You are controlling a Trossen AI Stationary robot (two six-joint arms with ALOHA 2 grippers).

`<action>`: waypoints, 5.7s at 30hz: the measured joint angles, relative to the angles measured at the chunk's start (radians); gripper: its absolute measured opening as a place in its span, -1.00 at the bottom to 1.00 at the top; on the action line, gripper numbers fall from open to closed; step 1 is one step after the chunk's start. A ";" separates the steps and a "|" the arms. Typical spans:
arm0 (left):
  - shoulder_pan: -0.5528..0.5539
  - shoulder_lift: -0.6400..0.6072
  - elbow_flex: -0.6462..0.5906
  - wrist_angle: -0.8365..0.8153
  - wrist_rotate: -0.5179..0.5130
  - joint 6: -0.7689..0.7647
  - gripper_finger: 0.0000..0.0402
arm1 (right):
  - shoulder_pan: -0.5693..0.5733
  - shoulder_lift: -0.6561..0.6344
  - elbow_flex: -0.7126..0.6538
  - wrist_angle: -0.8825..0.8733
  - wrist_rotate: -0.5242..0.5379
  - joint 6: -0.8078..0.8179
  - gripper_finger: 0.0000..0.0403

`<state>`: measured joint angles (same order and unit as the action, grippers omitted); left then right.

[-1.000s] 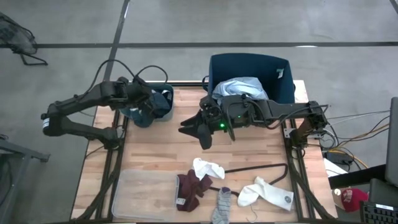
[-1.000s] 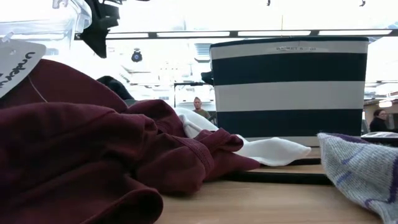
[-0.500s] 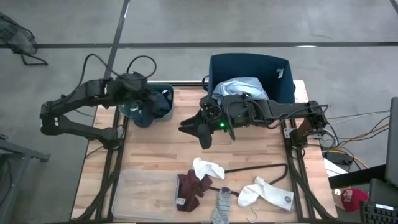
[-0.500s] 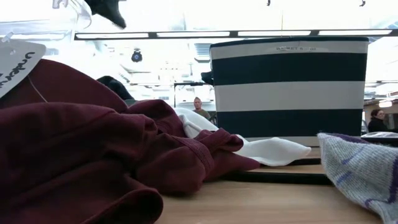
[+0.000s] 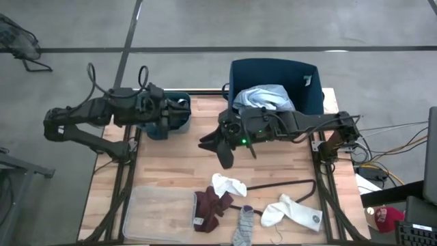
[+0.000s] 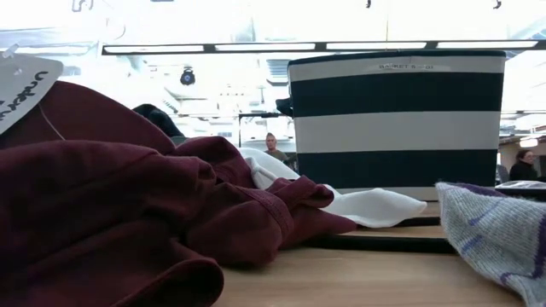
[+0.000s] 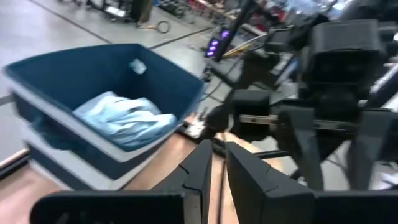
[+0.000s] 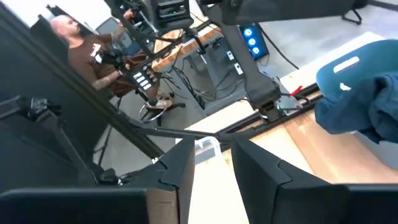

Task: Pick & Place Cloths
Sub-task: Put the left white sock into the transparent bin

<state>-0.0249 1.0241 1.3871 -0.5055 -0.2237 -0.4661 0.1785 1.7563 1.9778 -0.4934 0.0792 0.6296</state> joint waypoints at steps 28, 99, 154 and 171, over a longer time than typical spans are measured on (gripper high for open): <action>-0.120 0.022 0.000 0.106 0.011 -0.099 -0.74 | 0.030 -0.022 0.000 -0.056 0.002 -0.061 -0.96; -0.121 0.027 -0.002 0.068 0.051 -0.096 -0.74 | 0.144 0.232 -0.732 0.051 -0.082 0.432 -0.18; -0.122 0.107 -0.003 -0.009 0.051 -0.153 -0.19 | 0.149 -0.029 -0.207 -0.309 0.121 0.236 -0.96; -0.150 0.246 -0.003 0.138 0.132 -0.144 0.40 | 0.148 -0.027 0.078 -0.452 0.265 0.137 -0.96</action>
<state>-0.1751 1.2698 1.3838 -0.3679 -0.0914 -0.6106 0.3264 1.7290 2.0559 -0.9455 0.3443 0.7671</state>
